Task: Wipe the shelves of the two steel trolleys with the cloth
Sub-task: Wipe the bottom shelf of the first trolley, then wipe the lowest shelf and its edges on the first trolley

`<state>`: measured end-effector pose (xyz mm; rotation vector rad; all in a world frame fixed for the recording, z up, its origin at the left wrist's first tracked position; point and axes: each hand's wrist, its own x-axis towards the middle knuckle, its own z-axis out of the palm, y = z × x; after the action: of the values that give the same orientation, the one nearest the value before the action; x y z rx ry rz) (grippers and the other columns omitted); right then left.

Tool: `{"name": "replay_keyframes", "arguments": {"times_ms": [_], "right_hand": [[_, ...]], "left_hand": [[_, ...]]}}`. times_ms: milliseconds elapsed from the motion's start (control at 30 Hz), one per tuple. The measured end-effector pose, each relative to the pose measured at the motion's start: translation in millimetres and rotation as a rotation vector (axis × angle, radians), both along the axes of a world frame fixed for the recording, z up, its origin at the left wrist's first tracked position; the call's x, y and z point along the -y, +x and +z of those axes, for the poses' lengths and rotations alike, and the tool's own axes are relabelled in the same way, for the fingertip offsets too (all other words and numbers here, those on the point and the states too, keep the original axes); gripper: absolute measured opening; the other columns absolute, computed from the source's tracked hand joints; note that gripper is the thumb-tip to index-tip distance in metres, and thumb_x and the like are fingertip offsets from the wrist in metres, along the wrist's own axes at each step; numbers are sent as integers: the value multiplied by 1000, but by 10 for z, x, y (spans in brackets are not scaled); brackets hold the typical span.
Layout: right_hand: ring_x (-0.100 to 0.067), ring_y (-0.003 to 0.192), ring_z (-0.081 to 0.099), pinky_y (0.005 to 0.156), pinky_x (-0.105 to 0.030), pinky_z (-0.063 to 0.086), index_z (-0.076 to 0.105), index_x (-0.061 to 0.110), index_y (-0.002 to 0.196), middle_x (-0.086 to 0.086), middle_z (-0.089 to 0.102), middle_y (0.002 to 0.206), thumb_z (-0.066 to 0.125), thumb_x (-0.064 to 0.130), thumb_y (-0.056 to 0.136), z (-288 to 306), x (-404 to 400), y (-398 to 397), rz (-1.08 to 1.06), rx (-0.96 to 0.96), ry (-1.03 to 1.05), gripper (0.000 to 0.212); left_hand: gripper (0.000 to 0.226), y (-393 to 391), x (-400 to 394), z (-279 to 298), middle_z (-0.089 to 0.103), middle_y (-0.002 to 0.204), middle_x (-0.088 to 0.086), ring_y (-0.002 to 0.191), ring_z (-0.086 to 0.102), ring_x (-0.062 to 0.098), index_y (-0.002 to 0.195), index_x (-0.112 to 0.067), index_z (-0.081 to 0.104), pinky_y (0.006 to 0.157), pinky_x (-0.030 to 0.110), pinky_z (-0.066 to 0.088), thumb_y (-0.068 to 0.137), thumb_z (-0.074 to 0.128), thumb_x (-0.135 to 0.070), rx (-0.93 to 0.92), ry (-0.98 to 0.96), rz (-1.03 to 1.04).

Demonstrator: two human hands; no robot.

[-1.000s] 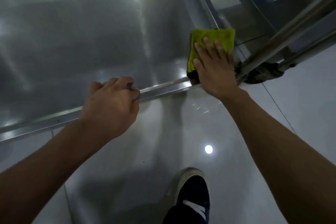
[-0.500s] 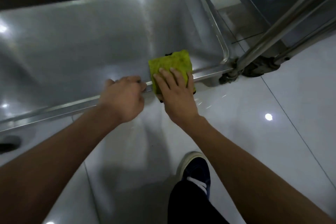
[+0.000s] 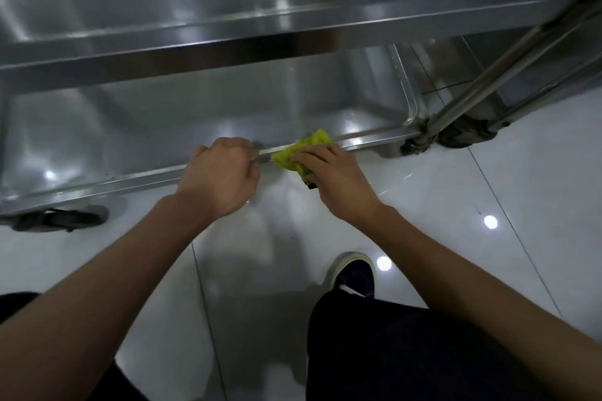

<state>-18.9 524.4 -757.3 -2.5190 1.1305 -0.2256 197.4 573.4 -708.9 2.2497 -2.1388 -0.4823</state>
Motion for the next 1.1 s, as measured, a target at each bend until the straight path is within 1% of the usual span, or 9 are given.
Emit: {"name": "replay_keyframes", "arguments": {"times_ms": [67,167,267,367,467,600,767,933,1100], "right_hand": [[-35,119,56,89,-55,49,63,15,131,-5,62,134,69,-11,75,160,48,23,58,19,-19,63],[-37,117,58,87,-55,50,64,13,131,-7,63,132,69,-11,79,386,95,103,139,37,-67,57],[-36,115,59,87,-51,51,65,13,130,-6,64,131,69,-10,79,526,132,227,233,55,-106,56],[-34,121,56,89,-48,48,62,17,131,-2,60,136,64,-10,80,681,141,352,342,-42,-74,58],[-31,123,53,90,-48,47,61,18,133,-2,57,139,61,-8,83,995,64,449,435,-126,20,57],[-28,133,44,96,-44,43,52,23,141,1,49,147,59,-1,91,1637,-207,519,480,-212,137,56],[-31,132,42,95,-46,42,51,21,143,-3,49,146,58,-6,87,2558,-510,626,356,-189,236,62],[-32,131,43,95,-47,43,50,22,142,-3,49,147,57,-6,86,3578,-624,662,285,-187,243,63],[-32,126,46,91,-44,43,52,23,139,-3,52,142,58,3,92,4519,-616,673,247,-165,242,51]], "left_hand": [[38,62,-32,99,62,132,-1,121,55,30,126,-23,65,98,45,43,91,50,-27,-27,-14,19],[43,158,-115,213,61,136,-2,124,54,29,133,-24,62,100,46,42,91,52,-26,-79,-59,46],[43,246,-242,262,62,134,-2,122,55,29,135,-23,62,97,45,43,92,55,-26,-75,-107,83],[40,311,-335,348,63,130,-1,118,57,29,131,-22,62,93,43,43,93,54,-29,-21,-66,104],[45,368,-491,640,59,136,1,123,53,30,139,-22,55,97,44,42,96,51,-32,-20,60,166],[44,342,-741,1275,56,140,3,128,49,29,138,-21,54,100,45,40,98,47,-36,-10,187,240],[48,334,-938,2214,53,145,8,130,49,31,144,-18,49,104,49,38,99,47,-36,-4,294,246],[46,376,-1060,3249,57,139,9,127,51,32,140,-17,52,102,48,39,99,47,-36,-9,325,249],[42,407,-1119,4238,62,127,10,117,57,34,133,-14,57,98,50,46,98,48,-35,-28,308,256]]}}
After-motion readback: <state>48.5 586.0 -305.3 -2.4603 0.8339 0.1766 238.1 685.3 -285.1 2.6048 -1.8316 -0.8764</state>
